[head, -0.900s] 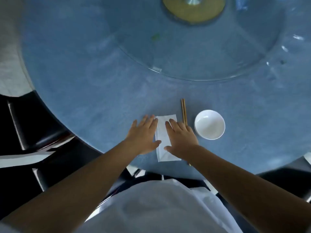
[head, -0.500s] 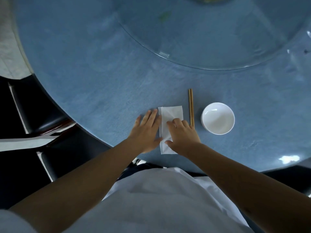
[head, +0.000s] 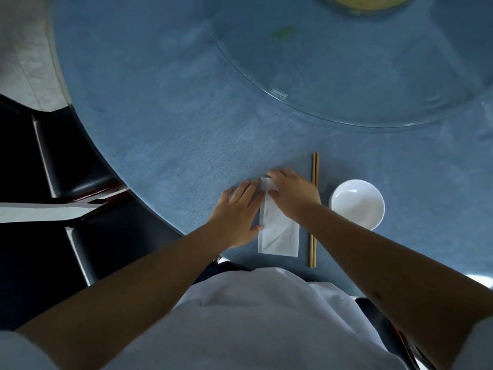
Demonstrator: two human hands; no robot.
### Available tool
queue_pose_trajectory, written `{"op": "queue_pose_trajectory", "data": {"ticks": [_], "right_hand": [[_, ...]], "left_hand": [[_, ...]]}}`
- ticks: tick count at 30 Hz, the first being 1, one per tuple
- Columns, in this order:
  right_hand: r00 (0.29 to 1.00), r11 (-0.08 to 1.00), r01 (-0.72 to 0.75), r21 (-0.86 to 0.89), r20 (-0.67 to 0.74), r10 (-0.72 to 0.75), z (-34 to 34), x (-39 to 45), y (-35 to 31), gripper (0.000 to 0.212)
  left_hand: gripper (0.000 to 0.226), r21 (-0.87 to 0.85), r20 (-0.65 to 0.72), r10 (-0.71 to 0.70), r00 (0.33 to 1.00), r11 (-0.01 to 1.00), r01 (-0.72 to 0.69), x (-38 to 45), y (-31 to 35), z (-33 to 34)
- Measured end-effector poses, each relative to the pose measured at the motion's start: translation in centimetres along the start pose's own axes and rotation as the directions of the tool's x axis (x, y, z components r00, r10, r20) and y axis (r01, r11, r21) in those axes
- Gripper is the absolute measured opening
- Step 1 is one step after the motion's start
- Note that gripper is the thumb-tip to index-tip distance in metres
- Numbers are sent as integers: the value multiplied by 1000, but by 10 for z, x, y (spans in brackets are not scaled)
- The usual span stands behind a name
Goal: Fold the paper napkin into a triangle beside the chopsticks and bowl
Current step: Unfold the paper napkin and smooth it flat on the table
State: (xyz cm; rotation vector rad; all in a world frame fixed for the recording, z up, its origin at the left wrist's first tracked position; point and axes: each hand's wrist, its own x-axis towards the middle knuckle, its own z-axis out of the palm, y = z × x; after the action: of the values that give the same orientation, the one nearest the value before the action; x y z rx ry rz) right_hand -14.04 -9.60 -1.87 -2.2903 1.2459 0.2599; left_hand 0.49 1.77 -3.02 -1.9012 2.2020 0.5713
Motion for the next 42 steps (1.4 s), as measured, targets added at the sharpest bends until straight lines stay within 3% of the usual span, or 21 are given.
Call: {"op": "queue_pose_trajectory", "data": {"ticks": [5, 11, 18, 21, 24, 27, 30, 34, 37, 39, 42], "right_hand": [[998, 998, -18, 59, -54, 21, 4, 6, 5, 10], [993, 997, -42, 67, -110, 49, 2, 7, 6, 25], [990, 990, -21, 140, -135, 40, -3, 4, 6, 23], [987, 961, 21, 275, -159, 24, -9, -2, 7, 13], [989, 911, 46, 409, -149, 17, -17, -14, 9, 8], [986, 870, 71, 488, -164, 11, -25, -29, 10, 7], [985, 825, 142, 547, -163, -62, -33, -40, 10, 8], [951, 767, 311, 562, -184, -250, -53, -56, 4, 22], [930, 742, 364, 563, -183, -318, -65, -65, -1, 18], [923, 743, 383, 549, -201, -328, -70, -69, -4, 15], [927, 762, 375, 528, -237, -292, -75, -75, -7, 15]], "left_hand": [[83, -27, -23, 0, 1000, 1000, -1, 0, -2, 3], [82, -48, -26, -4, 1000, 999, 3, 0, -4, 7], [83, -97, -45, 9, 999, 995, -14, 0, -6, 7], [82, -270, -22, -33, 999, 962, 26, 1, -5, -2], [67, -564, -33, -203, 979, 812, 149, 7, -5, -17], [55, -688, -59, -302, 952, 703, 180, 23, -6, -30], [67, -650, -82, -170, 982, 756, 77, 41, -5, -44], [88, -526, 30, 182, 983, 839, -139, 55, -5, -55], [54, -427, 104, 290, 951, 877, -220, 55, -1, -62], [26, -447, 63, 300, 952, 861, -242, 50, 2, -68], [15, -469, 25, 249, 968, 858, -208, 36, -6, -67]]}}
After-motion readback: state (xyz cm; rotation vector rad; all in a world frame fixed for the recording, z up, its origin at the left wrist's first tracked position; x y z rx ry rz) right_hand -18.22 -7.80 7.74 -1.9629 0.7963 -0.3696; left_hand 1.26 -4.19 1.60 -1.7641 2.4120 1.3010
